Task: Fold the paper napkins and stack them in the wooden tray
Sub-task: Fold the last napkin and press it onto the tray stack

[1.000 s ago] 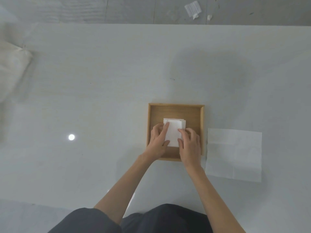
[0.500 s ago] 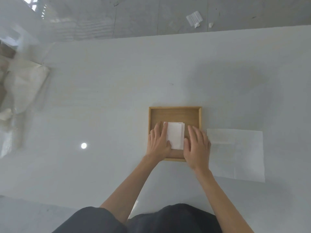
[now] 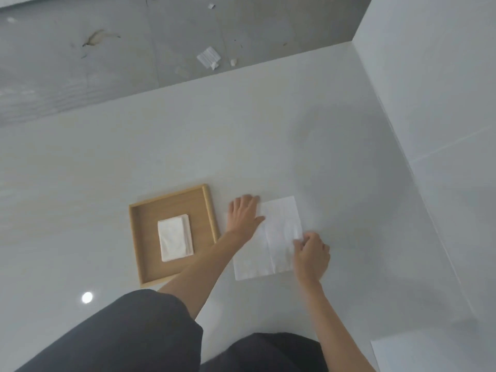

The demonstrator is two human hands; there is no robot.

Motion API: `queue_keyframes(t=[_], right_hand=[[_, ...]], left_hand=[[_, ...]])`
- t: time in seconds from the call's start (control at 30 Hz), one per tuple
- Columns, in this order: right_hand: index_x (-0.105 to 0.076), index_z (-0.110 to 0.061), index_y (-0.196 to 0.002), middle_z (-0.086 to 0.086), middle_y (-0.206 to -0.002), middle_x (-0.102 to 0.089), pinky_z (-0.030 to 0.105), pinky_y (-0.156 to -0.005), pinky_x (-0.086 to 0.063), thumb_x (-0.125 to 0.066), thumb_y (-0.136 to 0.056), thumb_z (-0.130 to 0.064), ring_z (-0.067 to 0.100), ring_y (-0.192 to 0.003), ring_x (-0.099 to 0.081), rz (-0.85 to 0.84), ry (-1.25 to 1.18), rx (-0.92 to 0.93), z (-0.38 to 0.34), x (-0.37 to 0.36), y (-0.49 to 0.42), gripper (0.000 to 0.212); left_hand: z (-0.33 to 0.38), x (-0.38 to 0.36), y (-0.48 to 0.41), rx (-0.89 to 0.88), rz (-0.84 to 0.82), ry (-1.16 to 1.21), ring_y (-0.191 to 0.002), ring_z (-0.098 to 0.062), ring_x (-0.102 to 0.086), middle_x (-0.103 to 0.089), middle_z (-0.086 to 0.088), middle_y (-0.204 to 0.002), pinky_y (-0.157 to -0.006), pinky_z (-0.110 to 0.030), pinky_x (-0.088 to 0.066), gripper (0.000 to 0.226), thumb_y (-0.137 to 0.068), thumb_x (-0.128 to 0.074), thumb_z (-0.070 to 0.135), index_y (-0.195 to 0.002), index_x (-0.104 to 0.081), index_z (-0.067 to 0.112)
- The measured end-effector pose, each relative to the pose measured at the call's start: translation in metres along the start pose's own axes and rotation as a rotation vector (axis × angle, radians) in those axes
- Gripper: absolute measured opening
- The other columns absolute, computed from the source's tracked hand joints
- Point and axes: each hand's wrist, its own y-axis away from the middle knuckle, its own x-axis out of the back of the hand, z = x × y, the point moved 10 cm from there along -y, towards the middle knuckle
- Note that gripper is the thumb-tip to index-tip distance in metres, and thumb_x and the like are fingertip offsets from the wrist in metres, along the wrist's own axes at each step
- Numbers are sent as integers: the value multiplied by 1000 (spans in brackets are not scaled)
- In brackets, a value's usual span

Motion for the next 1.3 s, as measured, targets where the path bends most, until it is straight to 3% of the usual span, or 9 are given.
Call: queue_keyframes(t=[0.17, 0.27, 0.4, 0.47, 0.57, 0.73, 0.9, 1.03, 1.3], right_hand=[[-64, -7, -89, 11, -89, -69, 41, -81, -45, -59, -80, -10, 38, -94, -60, -70, -183, 140, -17, 15, -13, 11], [-55, -14, -97, 1, -93, -65, 33, -77, -43, -55, -92, -13, 32, -97, -64, -293, -305, 228, -39, 34, -17, 6], [-57, -28, -101, -11, -92, -64, 25, -70, -46, -58, -96, -14, 17, -87, -64, -616, -356, 459, -118, 117, 2, 15], [-61, -30, -111, -4, -91, -68, 20, -72, -48, -58, -99, -21, 12, -81, -63, -684, -612, 584, -171, 189, 18, 16], [-46, -37, -143, 6, -123, -71, 28, -92, -56, -41, -97, -59, 17, -110, -68, -796, -933, 574, -210, 245, 15, 52], [-46, -27, -150, 11, -138, -65, 42, -83, -58, -58, -57, -93, 29, -117, -67, -1161, -1100, 232, -198, 168, 56, 114], [-54, -14, -143, 6, -133, -69, 46, -96, -56, -58, -93, -53, 25, -122, -66, -1081, -900, 372, -225, 125, 124, 64], [-69, -11, -123, 6, -112, -78, 50, -95, -56, -70, -92, -17, 28, -106, -73, -883, -760, 440, -242, 120, 139, 32], [-62, -16, -130, 4, -118, -76, 43, -94, -56, -70, -92, -13, 26, -111, -72, -991, -631, 593, -280, 122, 183, 38]], left_hand=[[2, -14, -15, 148, -24, 30, -121, -30, -42, -59, -1, -121, -103, -38, -24, 41, -87, -70, 31, -123, -50, 24], [-5, -12, -6, 274, -104, 185, -120, -28, -43, -61, 0, -113, -101, -37, -32, 25, -87, -70, 31, -109, -61, 21], [22, 34, 38, 245, -204, 1035, -93, -18, -56, -60, 1, -89, -80, -27, -44, 9, -90, -69, 16, -93, -64, 9], [39, 86, 65, 132, -156, 1386, -89, -17, -65, -66, -5, -93, -85, -29, -51, 20, -91, -65, 17, -103, -63, 1], [44, 159, 104, 49, 3, 1628, -80, -18, -67, -69, -4, -89, -74, -27, -56, 6, -95, -61, 13, -99, -61, 8], [1, 209, 158, 112, 279, 1602, -75, -19, -62, -67, 0, -85, -65, -30, -47, 6, -98, -62, 16, -96, -56, 15], [-42, 214, 219, 206, 382, 1445, -79, -19, -67, -69, -3, -92, -67, -33, -53, 14, -99, -62, 18, -108, -55, 11], [-79, 223, 264, 269, 460, 1382, -72, -16, -66, -66, -6, -93, -60, -29, -52, 16, -97, -64, 17, -107, -54, 10], [-109, 241, 314, 240, 482, 1492, -71, -18, -70, -73, -8, -95, -54, -25, -53, 21, -99, -61, 17, -116, -54, 6]])
